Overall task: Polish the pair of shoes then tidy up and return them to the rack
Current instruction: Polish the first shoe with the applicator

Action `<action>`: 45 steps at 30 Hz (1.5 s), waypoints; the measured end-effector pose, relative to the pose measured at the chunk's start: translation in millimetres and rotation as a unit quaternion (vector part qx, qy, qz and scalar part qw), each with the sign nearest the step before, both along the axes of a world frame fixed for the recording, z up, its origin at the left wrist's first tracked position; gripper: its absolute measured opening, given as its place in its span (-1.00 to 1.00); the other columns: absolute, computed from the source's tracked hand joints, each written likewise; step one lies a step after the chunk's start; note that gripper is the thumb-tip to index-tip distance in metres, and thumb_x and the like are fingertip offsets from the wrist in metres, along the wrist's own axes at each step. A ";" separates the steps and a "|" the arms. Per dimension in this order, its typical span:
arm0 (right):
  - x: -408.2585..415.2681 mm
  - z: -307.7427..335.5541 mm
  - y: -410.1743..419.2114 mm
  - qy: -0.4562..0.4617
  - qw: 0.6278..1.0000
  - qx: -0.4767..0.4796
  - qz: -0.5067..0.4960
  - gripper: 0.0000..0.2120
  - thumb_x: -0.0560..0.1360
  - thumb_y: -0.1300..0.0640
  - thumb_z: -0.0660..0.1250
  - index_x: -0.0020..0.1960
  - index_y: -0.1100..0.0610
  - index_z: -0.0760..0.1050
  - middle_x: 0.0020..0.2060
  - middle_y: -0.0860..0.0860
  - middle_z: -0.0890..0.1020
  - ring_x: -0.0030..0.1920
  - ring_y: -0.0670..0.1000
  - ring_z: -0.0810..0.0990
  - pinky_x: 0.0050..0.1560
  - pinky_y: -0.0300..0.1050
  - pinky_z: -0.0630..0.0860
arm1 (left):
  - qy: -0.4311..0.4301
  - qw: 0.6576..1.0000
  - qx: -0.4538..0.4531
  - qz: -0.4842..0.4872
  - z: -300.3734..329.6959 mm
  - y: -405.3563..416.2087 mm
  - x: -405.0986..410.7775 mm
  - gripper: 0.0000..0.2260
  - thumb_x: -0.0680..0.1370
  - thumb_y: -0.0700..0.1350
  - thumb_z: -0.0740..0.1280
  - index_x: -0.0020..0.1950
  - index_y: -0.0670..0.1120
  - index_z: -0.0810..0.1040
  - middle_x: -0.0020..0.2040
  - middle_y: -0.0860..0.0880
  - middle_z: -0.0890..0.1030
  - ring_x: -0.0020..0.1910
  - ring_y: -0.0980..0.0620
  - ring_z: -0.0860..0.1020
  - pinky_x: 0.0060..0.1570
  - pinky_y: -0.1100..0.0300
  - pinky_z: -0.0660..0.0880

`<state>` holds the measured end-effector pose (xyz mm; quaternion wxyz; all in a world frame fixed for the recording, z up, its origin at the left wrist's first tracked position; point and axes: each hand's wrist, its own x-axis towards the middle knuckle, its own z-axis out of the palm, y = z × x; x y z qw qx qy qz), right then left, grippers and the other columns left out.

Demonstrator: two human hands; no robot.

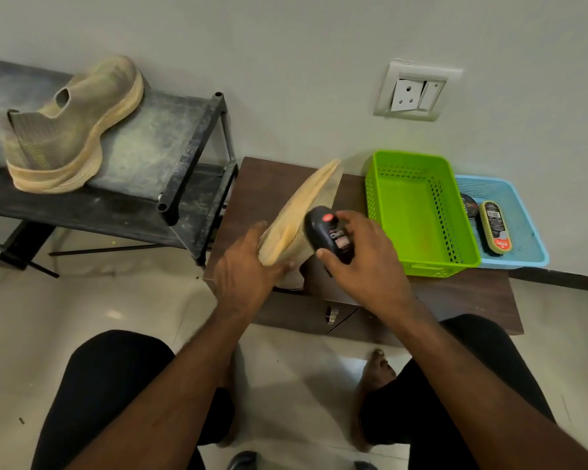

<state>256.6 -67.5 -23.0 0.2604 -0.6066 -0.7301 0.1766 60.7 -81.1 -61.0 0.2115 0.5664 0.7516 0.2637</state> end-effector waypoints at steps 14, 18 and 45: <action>-14.0 -38.2 46.6 0.059 0.996 0.060 0.022 -0.44 0.50 -0.03 0.42 0.43 0.07 0.37 0.25 0.07 0.52 0.21 0.08 0.48 0.27 -0.01 0.40 | 0.022 1.000 -0.020 -0.010 -0.5 10.7 -7.2 -0.36 0.34 0.27 0.52 0.39 0.15 0.51 0.11 -0.01 0.69 0.04 -0.08 0.63 -0.01 0.03 0.59; -31.0 -40.4 25.4 -0.007 0.987 0.060 0.147 -0.42 0.51 -0.01 0.40 0.47 0.07 0.34 0.27 0.04 0.49 0.22 0.04 0.43 0.33 0.01 0.33 | 0.059 0.998 -0.032 -0.007 2.1 10.9 -5.9 -0.62 0.47 0.14 0.45 0.23 0.02 0.62 -0.06 -0.06 0.69 -0.13 -0.08 0.61 -0.13 0.10 0.52; -14.8 -49.2 53.2 -0.031 0.998 0.047 0.037 -0.42 0.45 0.05 0.47 0.42 0.05 0.38 0.22 0.10 0.49 0.15 0.18 0.50 0.24 0.07 0.41 | -0.108 0.993 -0.027 0.031 -8.0 12.0 -19.5 -0.41 0.21 0.33 0.46 0.10 0.00 0.68 -0.07 0.05 0.70 -0.05 0.00 0.65 -0.14 0.00 0.63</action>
